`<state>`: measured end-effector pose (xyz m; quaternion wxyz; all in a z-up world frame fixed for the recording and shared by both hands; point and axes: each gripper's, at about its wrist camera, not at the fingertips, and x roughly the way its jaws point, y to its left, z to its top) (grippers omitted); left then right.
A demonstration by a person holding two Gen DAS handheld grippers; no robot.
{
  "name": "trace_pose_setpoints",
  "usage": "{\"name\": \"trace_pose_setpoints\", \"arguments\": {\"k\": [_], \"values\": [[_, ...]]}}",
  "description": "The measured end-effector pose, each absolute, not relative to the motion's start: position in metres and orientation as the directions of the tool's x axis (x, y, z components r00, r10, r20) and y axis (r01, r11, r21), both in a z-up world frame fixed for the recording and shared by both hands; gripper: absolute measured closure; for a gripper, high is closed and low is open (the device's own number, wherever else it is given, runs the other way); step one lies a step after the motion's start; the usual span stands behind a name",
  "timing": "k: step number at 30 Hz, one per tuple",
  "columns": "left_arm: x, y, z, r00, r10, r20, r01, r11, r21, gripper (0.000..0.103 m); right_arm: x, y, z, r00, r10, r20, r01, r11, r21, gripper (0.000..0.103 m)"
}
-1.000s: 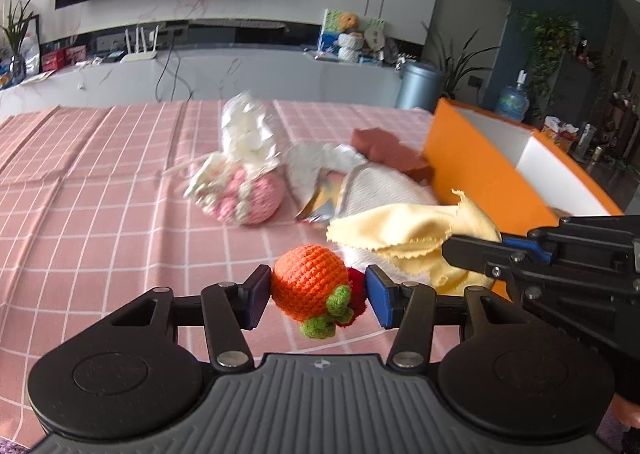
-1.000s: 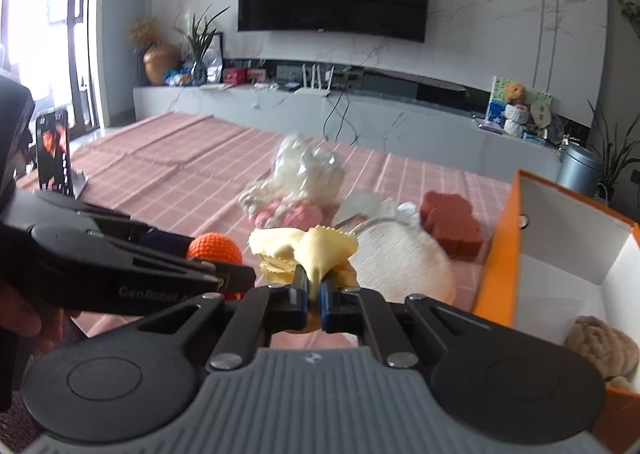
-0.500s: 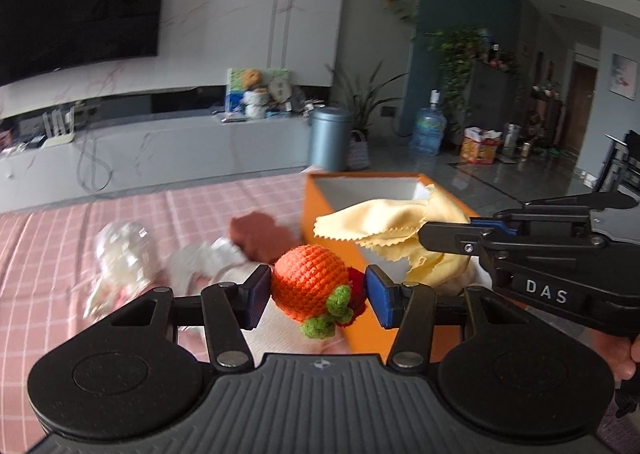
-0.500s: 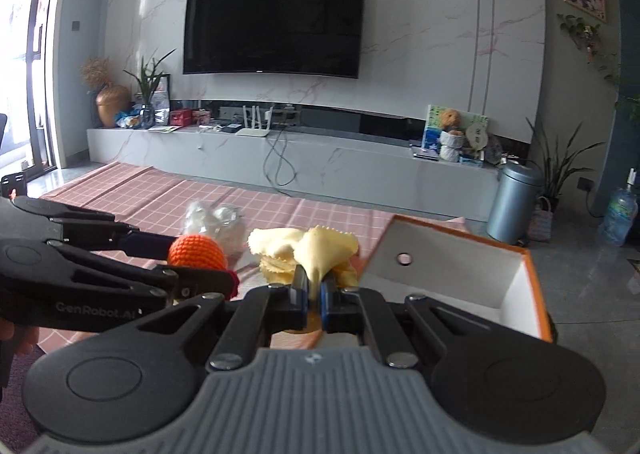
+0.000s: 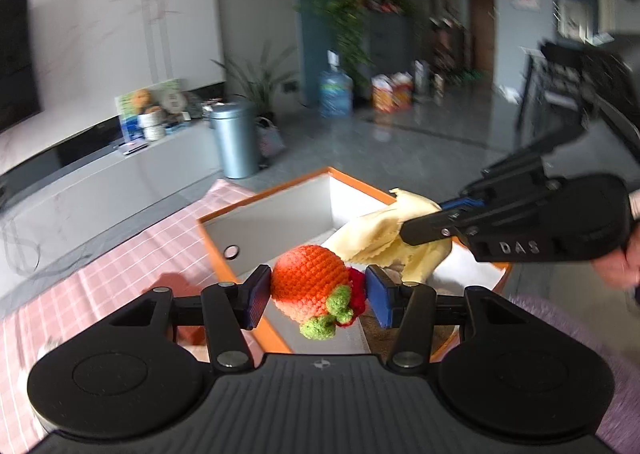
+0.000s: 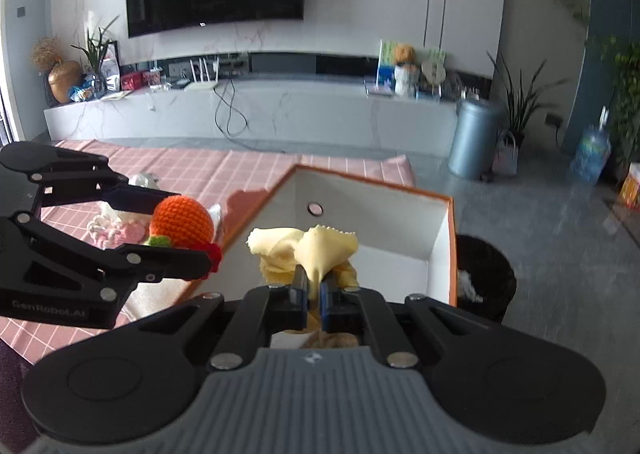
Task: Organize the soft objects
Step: 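Carry the orange fruit and yellow cloth into the box with both grippers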
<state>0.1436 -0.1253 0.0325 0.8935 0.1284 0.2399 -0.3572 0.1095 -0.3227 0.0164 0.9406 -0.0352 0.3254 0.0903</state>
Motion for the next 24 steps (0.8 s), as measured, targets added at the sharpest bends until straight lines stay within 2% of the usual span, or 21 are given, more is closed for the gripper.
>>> {"name": "trace_pose_setpoints", "arguments": {"k": [16, 24], "values": [[0.187, -0.182, -0.023, 0.460, -0.453, -0.764, 0.851, 0.471, 0.233, 0.044, 0.181, -0.324, -0.032, 0.588, 0.184, -0.788, -0.242, 0.969, 0.046, 0.100], [0.197, -0.202, -0.040, 0.341, -0.349, -0.873, 0.916, 0.332, 0.225, 0.044, 0.182, -0.320, -0.040, 0.533, 0.230, -0.814, -0.284, 0.955, 0.084, 0.099]]}}
